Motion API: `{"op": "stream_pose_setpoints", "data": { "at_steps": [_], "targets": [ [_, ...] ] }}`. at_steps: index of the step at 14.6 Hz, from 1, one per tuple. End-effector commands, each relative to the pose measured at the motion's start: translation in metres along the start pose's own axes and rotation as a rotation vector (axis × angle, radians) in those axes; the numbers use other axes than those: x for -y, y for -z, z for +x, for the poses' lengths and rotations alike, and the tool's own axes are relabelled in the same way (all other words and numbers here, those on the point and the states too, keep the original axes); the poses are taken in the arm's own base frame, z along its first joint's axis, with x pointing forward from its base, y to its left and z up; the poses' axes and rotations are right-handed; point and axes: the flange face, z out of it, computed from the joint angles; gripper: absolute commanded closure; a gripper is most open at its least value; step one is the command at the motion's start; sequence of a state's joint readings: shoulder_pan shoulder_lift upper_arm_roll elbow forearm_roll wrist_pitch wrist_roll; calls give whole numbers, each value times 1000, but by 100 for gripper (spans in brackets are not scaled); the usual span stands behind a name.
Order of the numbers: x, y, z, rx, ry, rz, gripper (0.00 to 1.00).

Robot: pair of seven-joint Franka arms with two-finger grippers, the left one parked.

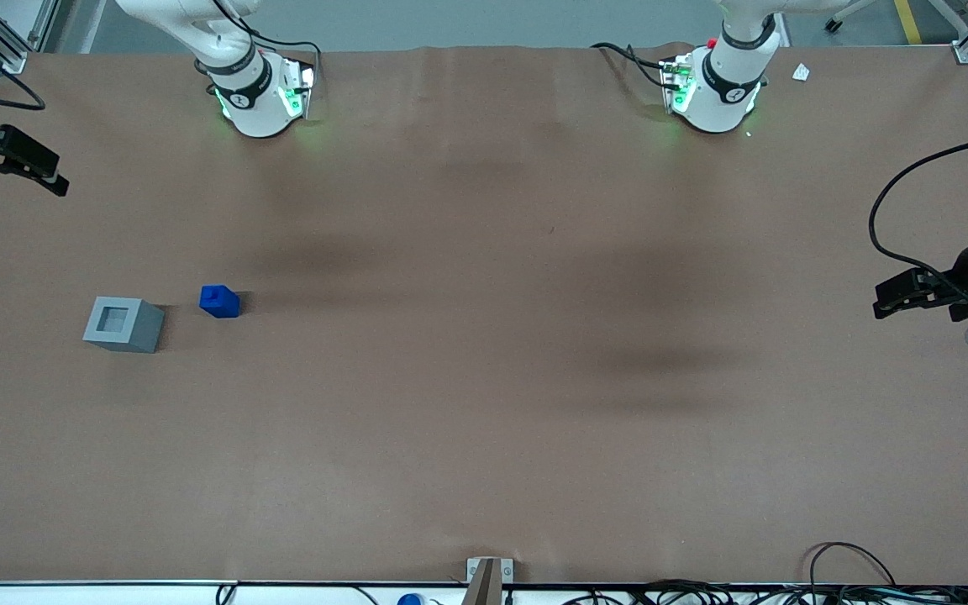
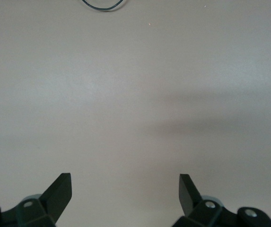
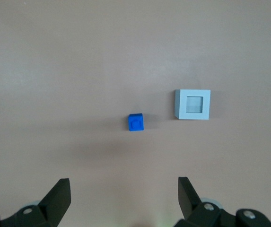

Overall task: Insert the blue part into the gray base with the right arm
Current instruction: 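Move the open right gripper down over the blue block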

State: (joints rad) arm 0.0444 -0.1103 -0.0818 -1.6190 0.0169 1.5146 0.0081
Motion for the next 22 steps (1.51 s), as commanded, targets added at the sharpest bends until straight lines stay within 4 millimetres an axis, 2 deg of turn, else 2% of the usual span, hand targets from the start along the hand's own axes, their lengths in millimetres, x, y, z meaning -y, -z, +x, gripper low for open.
{"op": "stream_pose_setpoints", "data": {
  "at_steps": [1, 4, 6, 8, 10, 13, 17, 20, 22],
  "targets": [
    [6, -2, 4, -20, 4, 12, 0],
    [0, -7, 17, -45, -9, 9, 0],
    [-4, -26, 29, -12, -19, 7, 0],
    [-3, -58, 40, 52, -28, -1, 0],
    [-2, -103, 55, 124, -29, -7, 0],
    [-3, -159, 69, 155, -23, -10, 0],
    [-8, -240, 55, 124, -23, -14, 0],
    [-6, -278, 42, 126, 38, -13, 0],
    [-17, -293, 35, 140, 89, -6, 0]
  ]
}}
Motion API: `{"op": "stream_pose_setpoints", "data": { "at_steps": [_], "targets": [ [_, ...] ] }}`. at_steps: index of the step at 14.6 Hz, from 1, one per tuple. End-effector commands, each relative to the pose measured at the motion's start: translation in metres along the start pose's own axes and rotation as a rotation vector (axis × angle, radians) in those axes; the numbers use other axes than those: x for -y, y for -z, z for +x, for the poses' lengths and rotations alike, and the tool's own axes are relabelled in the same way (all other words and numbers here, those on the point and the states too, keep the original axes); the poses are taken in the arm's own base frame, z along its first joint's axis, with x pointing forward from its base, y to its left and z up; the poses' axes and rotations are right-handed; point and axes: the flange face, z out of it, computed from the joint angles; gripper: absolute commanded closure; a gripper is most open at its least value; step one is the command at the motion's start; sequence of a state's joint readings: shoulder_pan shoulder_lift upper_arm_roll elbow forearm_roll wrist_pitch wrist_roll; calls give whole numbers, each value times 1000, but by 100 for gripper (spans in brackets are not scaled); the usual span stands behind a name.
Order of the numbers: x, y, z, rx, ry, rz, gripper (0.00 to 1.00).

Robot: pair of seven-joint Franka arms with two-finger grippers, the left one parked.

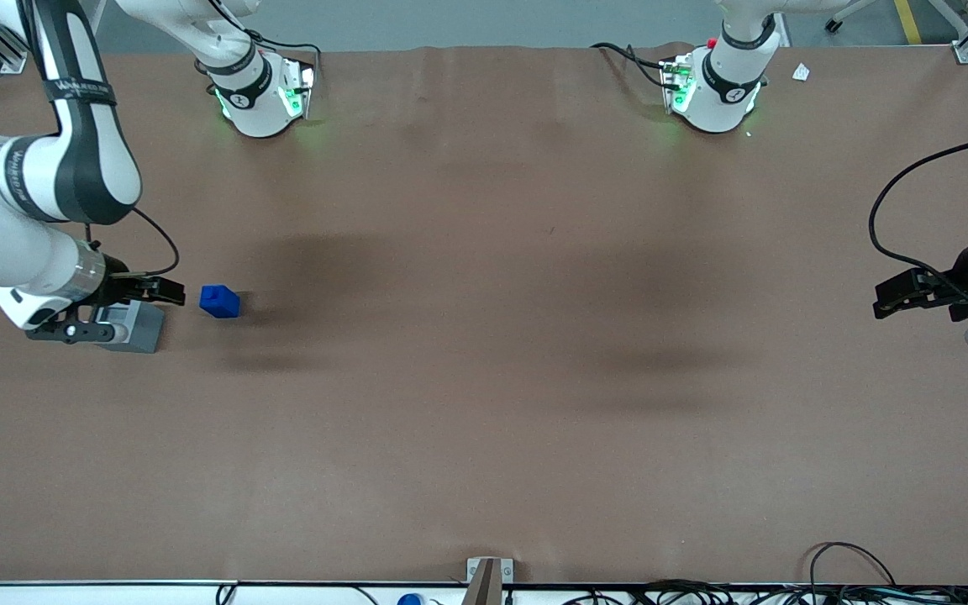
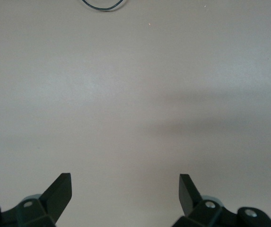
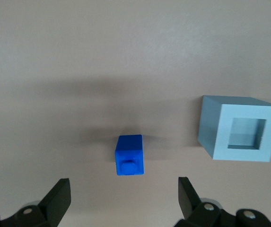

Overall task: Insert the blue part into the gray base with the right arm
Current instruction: 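Move the open right gripper down over the blue block, then close the right gripper on the blue block and lift it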

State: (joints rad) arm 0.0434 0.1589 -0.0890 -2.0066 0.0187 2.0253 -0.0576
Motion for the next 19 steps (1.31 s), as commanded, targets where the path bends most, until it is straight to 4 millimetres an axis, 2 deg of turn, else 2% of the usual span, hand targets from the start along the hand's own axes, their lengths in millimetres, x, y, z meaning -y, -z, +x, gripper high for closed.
{"op": "stream_pose_setpoints", "data": {
  "at_steps": [1, 4, 7, 9, 11, 15, 19],
  "targets": [
    [-12, -18, -21, -2, 44, 12, 0],
    [-26, -40, -30, 34, 17, 20, 5],
    [-21, -51, -34, 43, 20, 23, 4],
    [-16, -67, -37, 17, 19, 29, 5],
    [-6, -85, -35, 26, 37, 24, 5],
    [2, -113, -28, 42, 52, 16, 7],
    [-2, -134, -27, 67, 44, 16, 7]
  ]
}}
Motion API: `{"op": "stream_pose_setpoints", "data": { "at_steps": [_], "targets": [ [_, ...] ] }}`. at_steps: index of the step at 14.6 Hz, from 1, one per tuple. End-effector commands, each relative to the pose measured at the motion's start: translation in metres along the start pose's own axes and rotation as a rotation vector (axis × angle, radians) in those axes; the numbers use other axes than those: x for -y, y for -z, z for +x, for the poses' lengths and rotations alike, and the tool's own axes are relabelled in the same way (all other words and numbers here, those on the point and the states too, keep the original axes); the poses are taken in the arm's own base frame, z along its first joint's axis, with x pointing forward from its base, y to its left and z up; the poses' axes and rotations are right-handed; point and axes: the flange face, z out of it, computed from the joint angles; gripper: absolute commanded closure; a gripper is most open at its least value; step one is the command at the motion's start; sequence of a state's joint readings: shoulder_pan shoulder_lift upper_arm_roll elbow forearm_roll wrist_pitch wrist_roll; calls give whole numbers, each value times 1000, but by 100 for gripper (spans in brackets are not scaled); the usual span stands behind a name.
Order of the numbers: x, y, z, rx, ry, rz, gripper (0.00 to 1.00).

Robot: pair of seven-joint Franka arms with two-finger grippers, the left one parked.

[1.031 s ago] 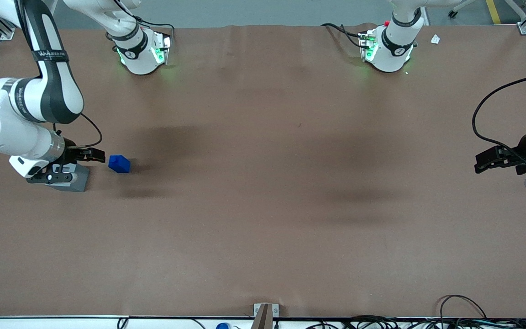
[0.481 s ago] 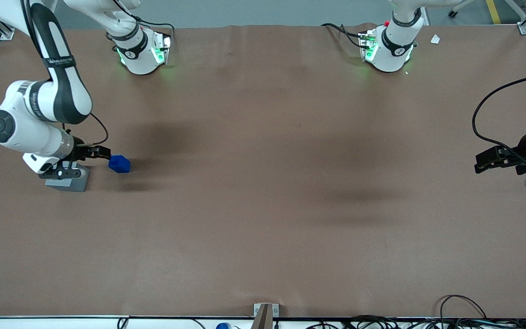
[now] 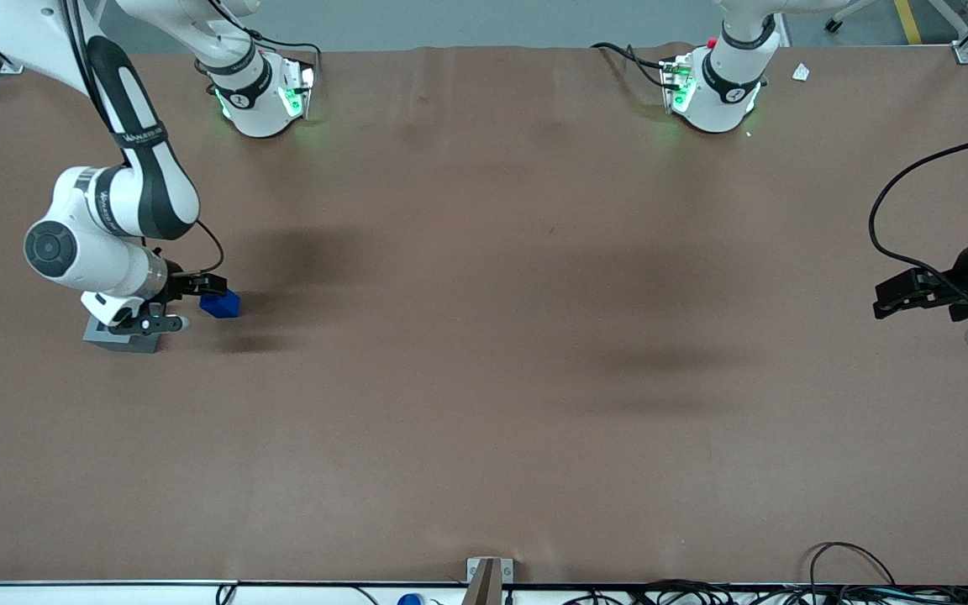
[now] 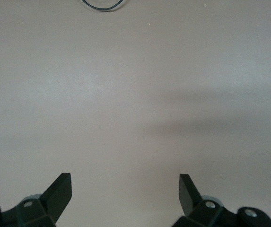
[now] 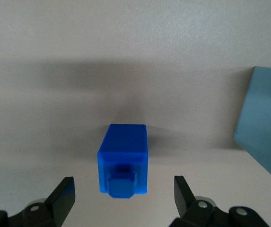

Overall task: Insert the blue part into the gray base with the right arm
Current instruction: 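Close the right gripper on the blue block and lift it, then carry the blue block with the right gripper over the gray base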

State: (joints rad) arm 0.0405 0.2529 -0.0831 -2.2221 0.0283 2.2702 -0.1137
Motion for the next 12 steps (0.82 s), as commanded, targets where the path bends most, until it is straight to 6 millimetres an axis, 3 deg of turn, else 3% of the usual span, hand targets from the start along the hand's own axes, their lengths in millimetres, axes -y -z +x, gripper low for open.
{"op": "stream_pose_setpoints", "data": {
  "at_steps": [1, 5, 8, 10, 12],
  "targets": [
    [-2, -10, -2, 10, -4, 15, 8],
    [-2, -24, 0, 33, -5, 14, 11],
    [-4, -24, 1, 33, -8, 14, 26],
    [-4, -25, 2, 33, -8, 14, 43],
    [-5, -25, 8, 30, -8, 11, 68]
  ]
}}
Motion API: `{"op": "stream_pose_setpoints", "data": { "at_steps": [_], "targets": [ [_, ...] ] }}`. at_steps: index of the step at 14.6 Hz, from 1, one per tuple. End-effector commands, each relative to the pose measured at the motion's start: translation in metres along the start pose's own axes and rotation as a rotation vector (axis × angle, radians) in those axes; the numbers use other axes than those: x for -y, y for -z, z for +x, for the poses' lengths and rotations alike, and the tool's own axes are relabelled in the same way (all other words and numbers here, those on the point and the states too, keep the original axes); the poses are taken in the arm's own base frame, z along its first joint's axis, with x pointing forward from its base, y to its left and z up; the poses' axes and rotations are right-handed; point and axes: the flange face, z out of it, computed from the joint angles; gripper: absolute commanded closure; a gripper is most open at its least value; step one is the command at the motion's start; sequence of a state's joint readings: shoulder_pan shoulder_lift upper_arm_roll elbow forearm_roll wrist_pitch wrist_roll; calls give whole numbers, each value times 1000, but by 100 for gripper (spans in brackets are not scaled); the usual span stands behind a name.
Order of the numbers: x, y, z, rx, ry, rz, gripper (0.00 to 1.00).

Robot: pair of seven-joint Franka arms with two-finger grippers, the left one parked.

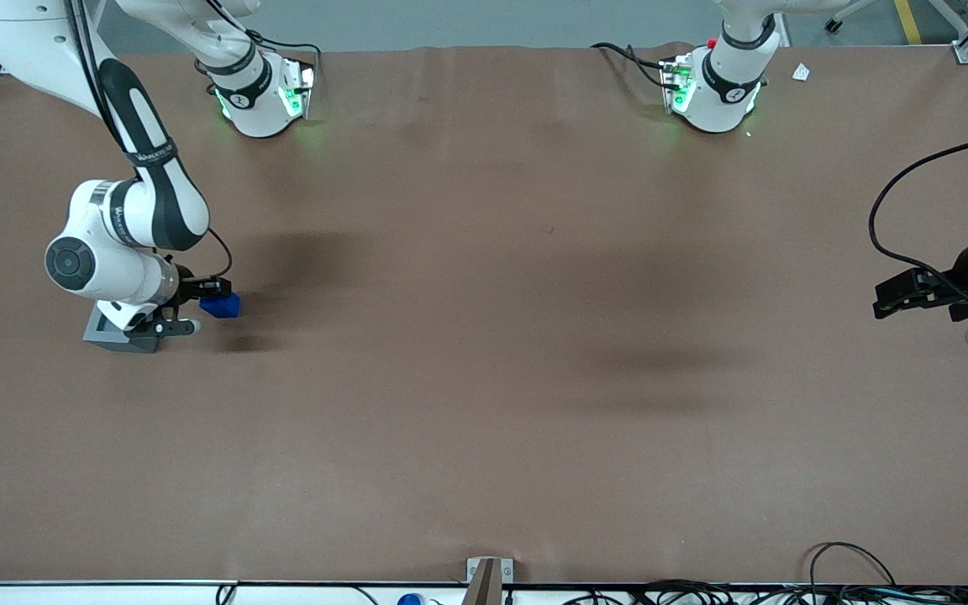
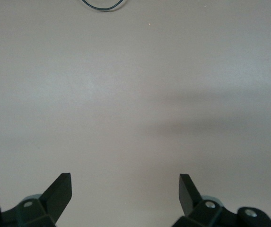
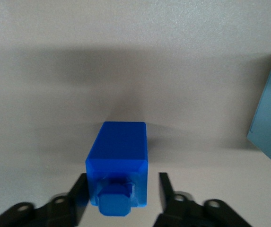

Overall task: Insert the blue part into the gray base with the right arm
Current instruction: 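Carry the blue block with the right gripper over the gray base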

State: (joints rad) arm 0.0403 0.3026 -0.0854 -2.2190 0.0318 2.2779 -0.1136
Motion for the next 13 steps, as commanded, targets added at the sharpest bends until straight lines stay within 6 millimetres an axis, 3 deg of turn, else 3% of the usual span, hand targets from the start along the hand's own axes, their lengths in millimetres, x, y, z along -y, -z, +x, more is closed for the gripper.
{"op": "stream_pose_setpoints", "data": {
  "at_steps": [1, 3, 5, 7, 9, 11, 13],
  "targets": [
    [-5, 3, 9, -13, -6, 10, 77],
    [-7, 11, 13, -27, -15, 9, 88],
    [-9, 26, 20, -43, -12, 8, 93],
    [-27, 62, 29, 3, -39, 24, 95],
    [-54, 111, 35, 32, -72, 42, 96],
    [-75, 137, 35, 28, -101, 44, 97],
    [-97, 148, 34, 3, -128, 39, 98]
  ]
}}
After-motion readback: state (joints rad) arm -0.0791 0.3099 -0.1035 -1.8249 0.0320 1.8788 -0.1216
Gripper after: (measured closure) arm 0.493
